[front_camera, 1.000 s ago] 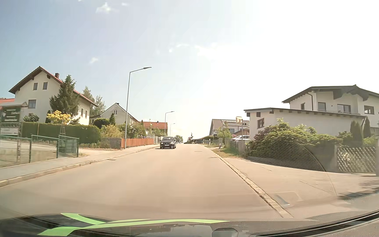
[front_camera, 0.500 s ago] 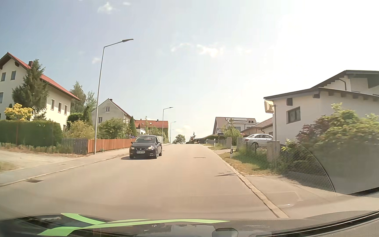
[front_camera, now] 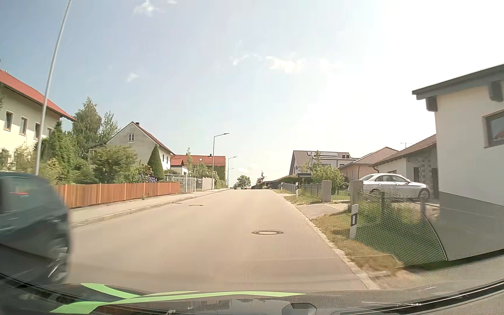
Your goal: Follow the waypoints while adhering to traffic rules and regulations
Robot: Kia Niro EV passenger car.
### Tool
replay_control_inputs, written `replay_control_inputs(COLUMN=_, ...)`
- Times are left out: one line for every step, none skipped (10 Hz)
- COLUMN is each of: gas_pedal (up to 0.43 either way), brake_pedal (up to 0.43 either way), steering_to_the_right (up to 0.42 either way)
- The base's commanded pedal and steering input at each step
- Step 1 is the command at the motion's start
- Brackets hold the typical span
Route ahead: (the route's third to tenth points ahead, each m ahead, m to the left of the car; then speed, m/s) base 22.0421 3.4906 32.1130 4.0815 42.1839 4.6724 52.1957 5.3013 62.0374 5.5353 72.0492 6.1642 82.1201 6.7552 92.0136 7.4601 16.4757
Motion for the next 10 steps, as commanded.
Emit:
replay_control_inputs(gas_pedal=0.189, brake_pedal=0.0, steering_to_the_right=-0.011)
replay_control_inputs(gas_pedal=0.189, brake_pedal=0.0, steering_to_the_right=-0.011)
replay_control_inputs(gas_pedal=0.189, brake_pedal=0.0, steering_to_the_right=-0.011)
replay_control_inputs(gas_pedal=0.189, brake_pedal=0.0, steering_to_the_right=-0.009)
replay_control_inputs(gas_pedal=0.189, brake_pedal=0.0, steering_to_the_right=-0.007)
replay_control_inputs(gas_pedal=0.189, brake_pedal=0.0, steering_to_the_right=-0.006)
replay_control_inputs(gas_pedal=0.189, brake_pedal=0.0, steering_to_the_right=-0.006)
replay_control_inputs(gas_pedal=0.189, brake_pedal=0.0, steering_to_the_right=-0.006)
replay_control_inputs(gas_pedal=0.189, brake_pedal=0.0, steering_to_the_right=-0.006)
replay_control_inputs(gas_pedal=0.189, brake_pedal=0.0, steering_to_the_right=-0.006)
